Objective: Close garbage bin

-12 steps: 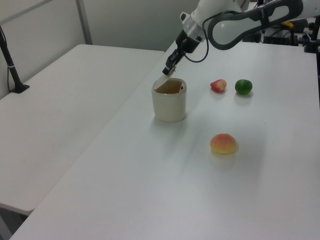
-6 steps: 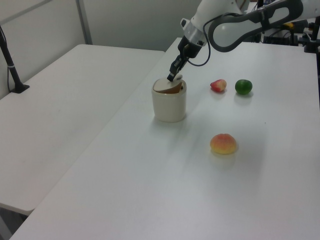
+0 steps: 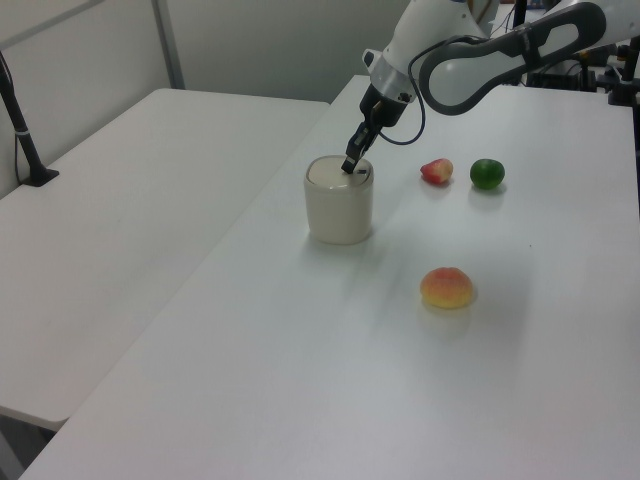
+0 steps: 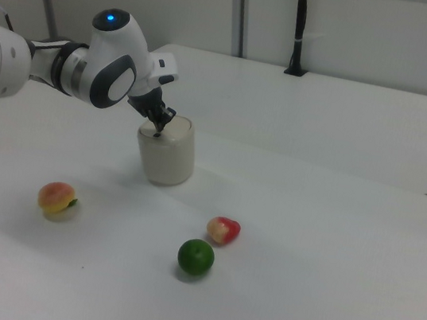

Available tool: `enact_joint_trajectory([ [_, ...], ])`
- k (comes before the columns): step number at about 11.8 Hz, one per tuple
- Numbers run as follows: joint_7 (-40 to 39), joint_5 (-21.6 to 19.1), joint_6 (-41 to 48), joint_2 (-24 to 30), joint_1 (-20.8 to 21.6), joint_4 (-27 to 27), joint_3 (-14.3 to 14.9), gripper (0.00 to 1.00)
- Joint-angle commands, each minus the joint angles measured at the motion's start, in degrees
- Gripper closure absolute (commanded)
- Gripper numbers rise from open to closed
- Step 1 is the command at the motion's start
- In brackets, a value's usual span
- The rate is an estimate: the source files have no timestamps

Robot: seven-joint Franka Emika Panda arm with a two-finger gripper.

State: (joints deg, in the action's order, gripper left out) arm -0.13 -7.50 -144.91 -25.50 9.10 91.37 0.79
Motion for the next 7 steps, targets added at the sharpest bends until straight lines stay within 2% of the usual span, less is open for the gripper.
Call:
enact_joint_trajectory([
  [1, 0.66, 1.52, 0.77, 1.07, 0.31, 2.67, 0.36, 1.00],
  [7, 0.66, 1.61, 0.59, 0.36, 0.48, 2.67, 0.44, 1.00],
])
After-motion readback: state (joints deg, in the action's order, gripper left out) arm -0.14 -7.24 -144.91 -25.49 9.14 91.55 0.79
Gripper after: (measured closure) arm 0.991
